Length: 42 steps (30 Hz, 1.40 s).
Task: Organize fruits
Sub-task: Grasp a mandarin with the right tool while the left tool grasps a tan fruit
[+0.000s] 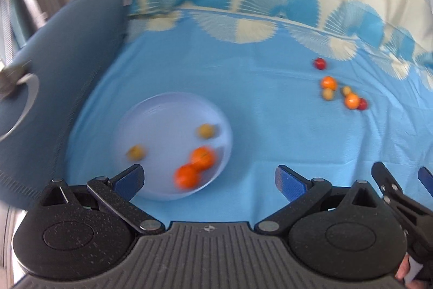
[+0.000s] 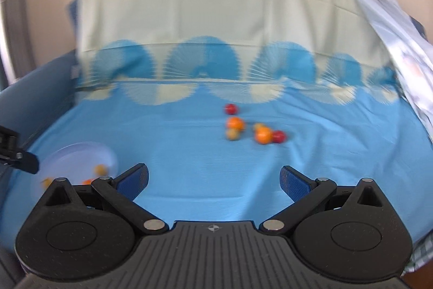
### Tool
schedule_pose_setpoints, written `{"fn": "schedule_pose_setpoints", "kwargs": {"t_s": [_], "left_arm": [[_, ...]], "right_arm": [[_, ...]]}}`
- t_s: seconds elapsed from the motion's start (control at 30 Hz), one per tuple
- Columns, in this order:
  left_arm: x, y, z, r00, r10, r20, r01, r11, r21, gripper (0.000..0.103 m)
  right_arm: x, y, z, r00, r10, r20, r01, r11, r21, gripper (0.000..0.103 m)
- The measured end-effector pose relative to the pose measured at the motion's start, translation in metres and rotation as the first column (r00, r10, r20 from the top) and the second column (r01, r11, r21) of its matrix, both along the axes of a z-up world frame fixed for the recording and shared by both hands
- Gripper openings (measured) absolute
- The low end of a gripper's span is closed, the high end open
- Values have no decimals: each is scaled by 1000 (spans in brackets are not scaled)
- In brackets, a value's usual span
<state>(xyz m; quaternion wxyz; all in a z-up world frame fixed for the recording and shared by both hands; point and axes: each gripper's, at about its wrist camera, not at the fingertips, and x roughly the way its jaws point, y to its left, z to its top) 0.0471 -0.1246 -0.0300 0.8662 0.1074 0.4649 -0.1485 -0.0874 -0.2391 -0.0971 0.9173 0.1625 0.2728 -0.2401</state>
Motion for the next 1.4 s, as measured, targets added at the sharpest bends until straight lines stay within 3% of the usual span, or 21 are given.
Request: {"fn": "schedule_pose_setpoints", "kwargs": {"t_s": [0.13,0.2,0.3,0.37,0.43,0.53,0.67,0.77,0.93,1.07,1.13,1.23,1.4], "left_arm": [[31,-75,-23,995,-97,-7,97,994,50,103],[48,-112,-36,990,-137,-8,138,988,65,103],[77,-163,-60,984,-177,-34,179,981,75,103],[99,-193,-78,980,-181,-76,186,980,68,103],[118,-216,-96,977,-180,-111,188,980,64,103],[138,-241,-119,974,-177,-143,189,979,76,103],[151,-255,-136,972,-167,-166,180,981,71,103],[155,-260,-143,968,-167,-187,182,981,64,103],[157,-277,-154,963,-180,-200,195,979,60,103],[161,-292,-163,964,-169,-205,185,981,61,102],[162,-294,-163,970,-152,-191,161,986,30,80],[159,-297,-154,970,-179,-162,188,981,41,27],[146,-274,-130,976,-177,-126,185,981,57,27]], "right_arm": [[26,-54,-35,996,-85,-20,85,996,2,89],[43,-79,-55,995,-102,-24,102,995,11,74],[75,-114,-88,997,-67,-34,68,997,31,55],[99,-135,-112,998,-20,-66,25,997,68,50],[119,-151,-132,996,23,-83,-12,992,129,49],[140,-165,-151,994,56,-89,-42,988,148,46],[163,-174,-160,994,93,-57,-86,989,117,46],[170,-176,-161,992,107,-70,-101,991,90,38],[131,-187,-147,995,2,-100,6,997,83,38],[111,-208,-153,989,-107,-105,120,985,126,39],[111,-216,-160,985,-129,-116,145,978,148,39],[111,-217,-162,984,-138,-110,153,979,135,39],[107,-219,-163,976,-193,-96,204,972,114,39]]}}
